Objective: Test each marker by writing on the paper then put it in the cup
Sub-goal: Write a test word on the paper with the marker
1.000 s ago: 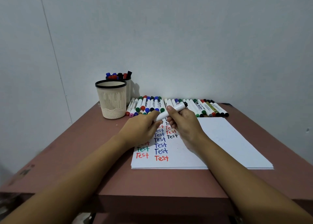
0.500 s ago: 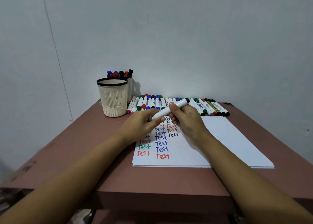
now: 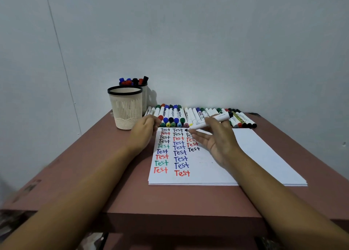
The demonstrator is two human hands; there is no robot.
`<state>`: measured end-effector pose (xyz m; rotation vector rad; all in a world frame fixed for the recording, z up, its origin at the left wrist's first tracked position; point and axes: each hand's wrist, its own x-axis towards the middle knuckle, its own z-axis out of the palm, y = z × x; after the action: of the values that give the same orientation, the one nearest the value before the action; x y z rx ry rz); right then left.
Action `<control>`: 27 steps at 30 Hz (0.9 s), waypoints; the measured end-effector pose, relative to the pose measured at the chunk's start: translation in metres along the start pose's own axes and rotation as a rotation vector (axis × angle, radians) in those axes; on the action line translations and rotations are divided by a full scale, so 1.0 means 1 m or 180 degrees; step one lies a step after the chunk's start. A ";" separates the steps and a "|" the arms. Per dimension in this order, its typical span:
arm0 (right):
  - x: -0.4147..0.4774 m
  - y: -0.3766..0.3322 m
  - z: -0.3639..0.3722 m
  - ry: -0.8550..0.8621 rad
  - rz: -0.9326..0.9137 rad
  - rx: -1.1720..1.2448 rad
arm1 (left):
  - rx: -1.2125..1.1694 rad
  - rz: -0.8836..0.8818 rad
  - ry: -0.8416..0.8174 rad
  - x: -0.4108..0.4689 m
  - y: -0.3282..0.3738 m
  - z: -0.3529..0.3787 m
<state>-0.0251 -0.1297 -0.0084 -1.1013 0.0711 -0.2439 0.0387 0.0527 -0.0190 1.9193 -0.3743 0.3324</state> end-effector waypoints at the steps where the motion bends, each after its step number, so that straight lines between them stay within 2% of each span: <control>1: 0.000 0.001 -0.002 -0.0012 -0.0046 -0.0220 | -0.0017 -0.0091 -0.0027 0.002 0.000 0.000; 4: -0.001 0.006 -0.007 -0.0009 -0.0211 -0.0941 | 0.0052 -0.0218 -0.0113 0.003 -0.002 0.000; 7: -0.004 0.012 -0.008 -0.0008 -0.0413 -0.1678 | 0.0356 -0.0049 -0.0200 0.001 -0.005 -0.002; 9: -0.006 0.016 -0.007 0.0036 -0.0467 -0.1921 | 0.0281 -0.0075 -0.0320 0.000 -0.008 -0.005; 14: -0.007 0.020 -0.006 0.0098 -0.0524 -0.2097 | -0.0115 -0.0467 -0.0310 0.005 -0.012 -0.006; 27: -0.008 0.023 -0.006 0.0025 -0.0569 -0.2148 | -0.0030 -0.0469 -0.0234 0.007 -0.012 -0.005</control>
<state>-0.0305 -0.1228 -0.0318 -1.7818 0.0632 -0.4002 0.0493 0.0604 -0.0245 1.9411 -0.2801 0.1633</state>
